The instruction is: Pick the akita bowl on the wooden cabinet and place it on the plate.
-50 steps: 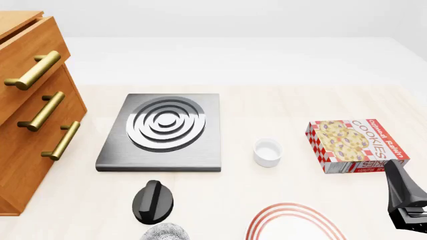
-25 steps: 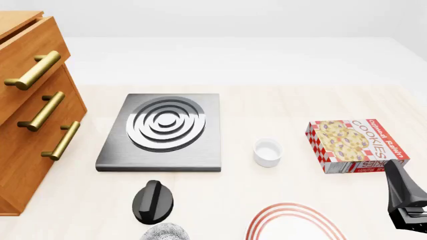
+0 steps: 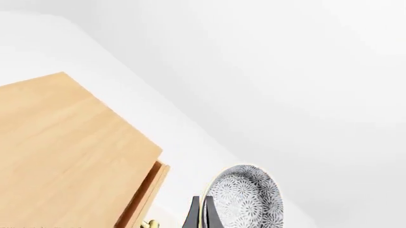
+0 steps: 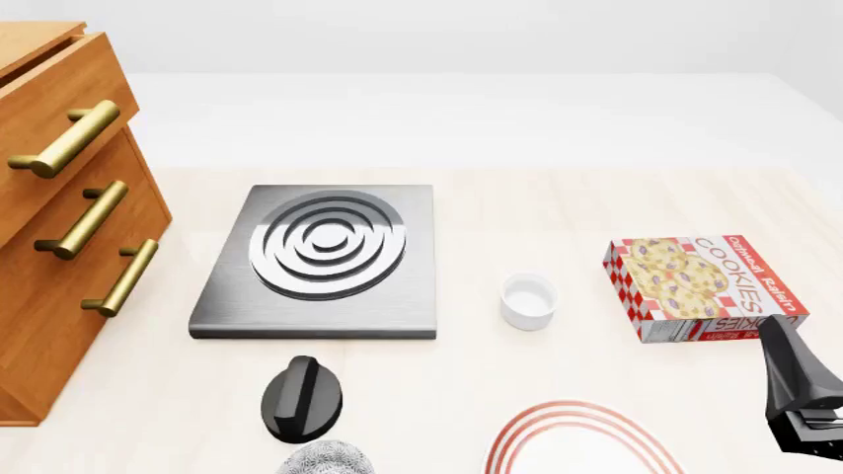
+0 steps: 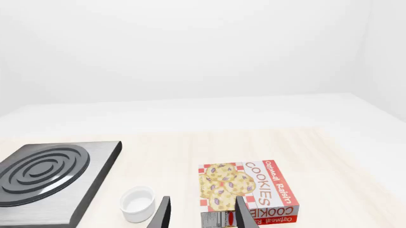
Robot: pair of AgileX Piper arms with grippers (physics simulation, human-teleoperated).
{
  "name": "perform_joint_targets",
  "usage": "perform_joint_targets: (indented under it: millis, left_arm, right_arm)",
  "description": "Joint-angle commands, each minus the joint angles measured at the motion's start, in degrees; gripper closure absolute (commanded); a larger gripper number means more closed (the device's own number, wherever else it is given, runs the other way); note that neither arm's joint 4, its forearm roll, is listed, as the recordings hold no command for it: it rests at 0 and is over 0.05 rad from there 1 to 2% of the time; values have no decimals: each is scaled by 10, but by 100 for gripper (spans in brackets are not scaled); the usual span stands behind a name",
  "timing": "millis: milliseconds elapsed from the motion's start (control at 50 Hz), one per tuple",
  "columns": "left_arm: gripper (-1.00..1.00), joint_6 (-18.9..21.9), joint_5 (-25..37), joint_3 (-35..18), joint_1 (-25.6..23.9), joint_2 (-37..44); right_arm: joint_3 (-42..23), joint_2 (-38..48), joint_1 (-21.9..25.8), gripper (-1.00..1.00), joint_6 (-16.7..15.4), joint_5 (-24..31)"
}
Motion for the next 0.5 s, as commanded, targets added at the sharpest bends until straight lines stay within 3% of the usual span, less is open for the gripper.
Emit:
perform_joint_targets:
  millis: [20, 500]
  left_arm:
    - [100, 4, 2, 1, -38, -7]
    - [100, 17, 16, -5, -119, 2]
  right_arm:
    - [0, 0, 0, -100, 0, 0]
    - [0, 0, 0, -100, 0, 0]
